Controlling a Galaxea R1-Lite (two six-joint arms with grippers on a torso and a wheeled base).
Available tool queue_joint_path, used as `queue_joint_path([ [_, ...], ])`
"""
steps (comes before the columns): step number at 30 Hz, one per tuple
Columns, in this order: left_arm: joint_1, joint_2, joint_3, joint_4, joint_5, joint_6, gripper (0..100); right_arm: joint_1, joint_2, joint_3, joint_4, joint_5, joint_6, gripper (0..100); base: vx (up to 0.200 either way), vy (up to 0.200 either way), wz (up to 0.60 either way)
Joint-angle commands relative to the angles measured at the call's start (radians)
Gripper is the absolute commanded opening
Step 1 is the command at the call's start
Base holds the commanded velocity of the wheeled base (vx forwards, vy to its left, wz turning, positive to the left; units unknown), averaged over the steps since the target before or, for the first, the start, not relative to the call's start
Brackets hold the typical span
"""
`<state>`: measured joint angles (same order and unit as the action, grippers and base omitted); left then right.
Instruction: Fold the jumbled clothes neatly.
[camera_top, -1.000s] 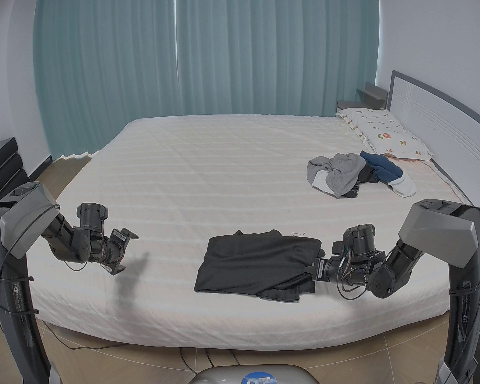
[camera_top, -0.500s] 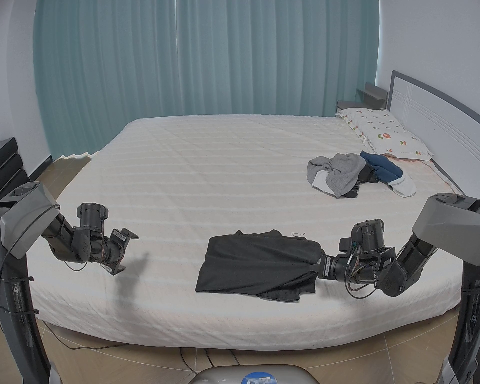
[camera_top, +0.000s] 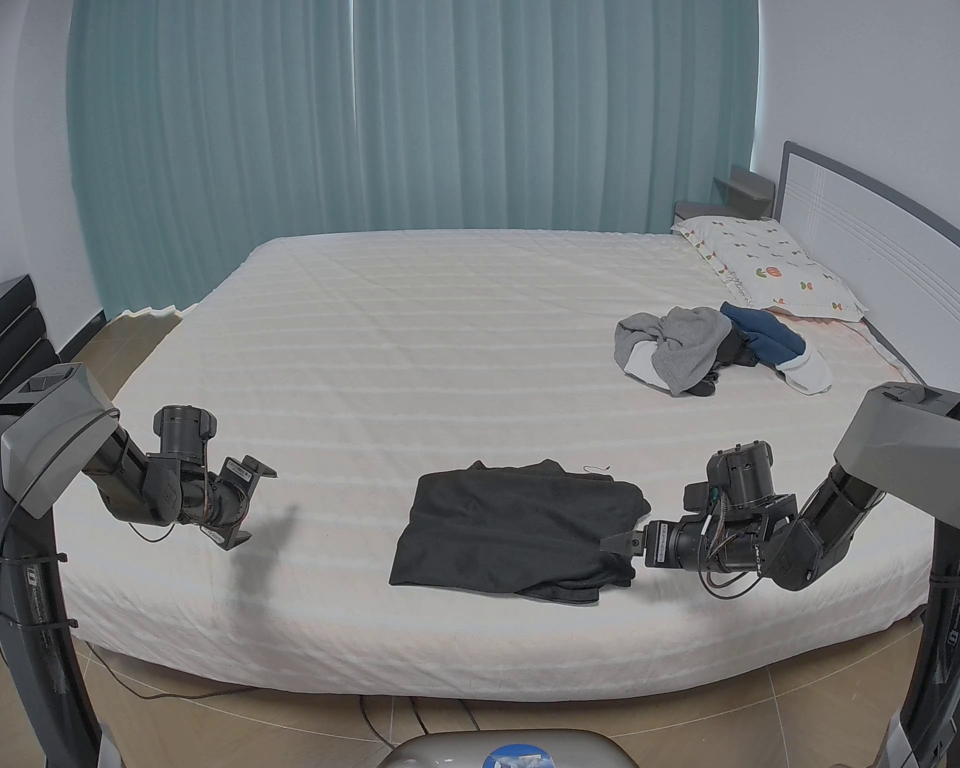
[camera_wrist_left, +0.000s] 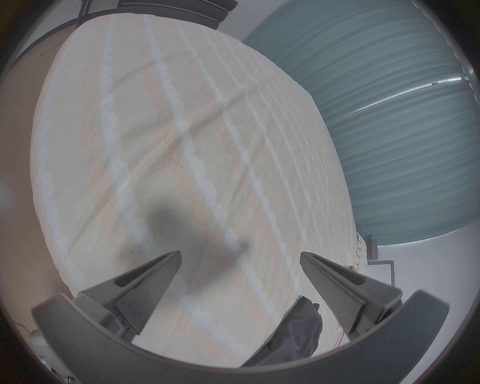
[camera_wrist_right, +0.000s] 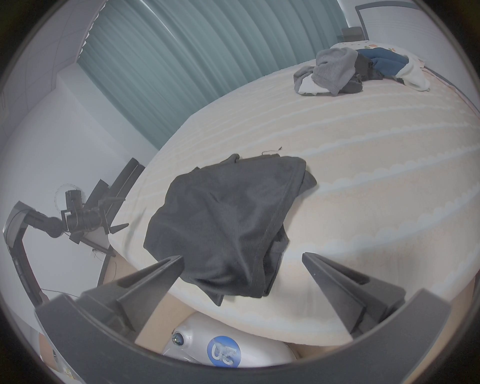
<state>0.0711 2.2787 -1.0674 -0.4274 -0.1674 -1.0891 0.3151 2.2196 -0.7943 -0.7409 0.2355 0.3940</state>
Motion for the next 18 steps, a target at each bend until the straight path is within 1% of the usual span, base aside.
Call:
queue_joint_path([
  [1, 0.001, -0.004, 0.0, -0.001, 0.0, -0.002, 100, -0.014, -0.011, -0.037, 0.001, 0.001, 0.012, 100, 0.0, 0.0, 0.0],
  [2, 0.001, -0.005, 0.0, 0.001, -0.001, -0.002, 100, -0.016, -0.011, -0.043, 0.005, 0.001, 0.016, 100, 0.0, 0.0, 0.0],
  [3, 0.001, -0.005, 0.0, 0.001, -0.001, -0.002, 100, -0.031, -0.008, -0.072, 0.012, 0.001, 0.039, 100, 0.0, 0.0, 0.0],
  [9, -0.001, 0.001, 0.001, -0.001, 0.0, 0.008, 100, -0.041, 0.068, -0.187, 0.041, -0.009, 0.164, 100, 0.2, 0.0, 0.0],
  [12, 0.001, -0.001, 0.0, -0.001, -0.001, 0.003, 100, -0.041, 0.118, -0.244, 0.074, -0.033, 0.192, 100, 0.2, 0.0, 0.0],
  [18, 0.001, -0.001, 0.0, -0.001, 0.0, 0.002, 100, -0.051, 0.196, -0.316, 0.08, -0.067, 0.198, 100, 0.0, 0.0, 0.0],
])
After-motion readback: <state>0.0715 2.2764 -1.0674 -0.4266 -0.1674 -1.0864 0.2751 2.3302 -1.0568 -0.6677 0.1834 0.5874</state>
